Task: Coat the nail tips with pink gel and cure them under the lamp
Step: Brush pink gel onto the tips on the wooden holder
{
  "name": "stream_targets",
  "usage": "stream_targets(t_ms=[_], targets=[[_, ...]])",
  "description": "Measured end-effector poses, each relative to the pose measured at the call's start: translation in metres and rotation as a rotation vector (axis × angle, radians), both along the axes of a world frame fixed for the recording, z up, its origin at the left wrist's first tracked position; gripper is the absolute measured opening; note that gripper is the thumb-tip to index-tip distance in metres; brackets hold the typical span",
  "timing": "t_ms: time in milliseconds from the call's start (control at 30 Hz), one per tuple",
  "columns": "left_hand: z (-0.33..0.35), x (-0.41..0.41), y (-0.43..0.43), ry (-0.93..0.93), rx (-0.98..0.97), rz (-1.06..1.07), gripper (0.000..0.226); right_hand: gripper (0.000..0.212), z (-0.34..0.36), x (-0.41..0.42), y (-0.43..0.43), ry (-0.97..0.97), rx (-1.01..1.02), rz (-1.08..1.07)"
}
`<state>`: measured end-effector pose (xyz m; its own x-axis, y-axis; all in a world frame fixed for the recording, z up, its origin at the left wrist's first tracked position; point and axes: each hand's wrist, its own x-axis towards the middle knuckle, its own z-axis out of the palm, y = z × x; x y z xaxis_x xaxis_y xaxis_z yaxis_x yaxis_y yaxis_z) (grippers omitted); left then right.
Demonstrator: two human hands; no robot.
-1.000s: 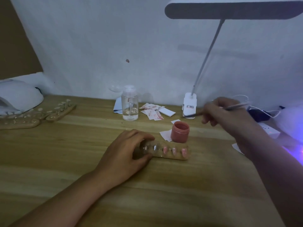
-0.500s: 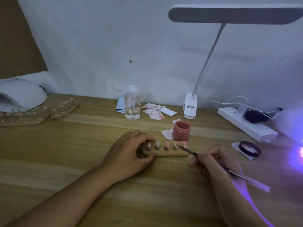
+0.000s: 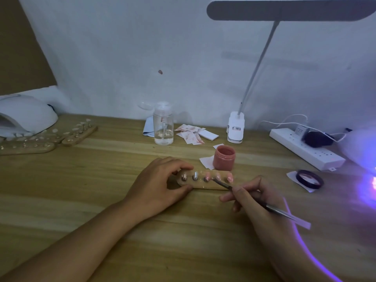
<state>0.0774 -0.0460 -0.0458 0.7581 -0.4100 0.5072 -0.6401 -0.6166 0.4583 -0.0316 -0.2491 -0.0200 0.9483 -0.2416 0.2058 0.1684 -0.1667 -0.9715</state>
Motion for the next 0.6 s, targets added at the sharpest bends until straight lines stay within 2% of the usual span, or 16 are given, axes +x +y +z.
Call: stream_targets(t_ms=[600], targets=[[0.0003, -0.0013, 0.0006, -0.005, 0.02, 0.008, 0.042, 0.01, -0.0003, -0.0007, 0.0023, -0.03, 0.006, -0.011]])
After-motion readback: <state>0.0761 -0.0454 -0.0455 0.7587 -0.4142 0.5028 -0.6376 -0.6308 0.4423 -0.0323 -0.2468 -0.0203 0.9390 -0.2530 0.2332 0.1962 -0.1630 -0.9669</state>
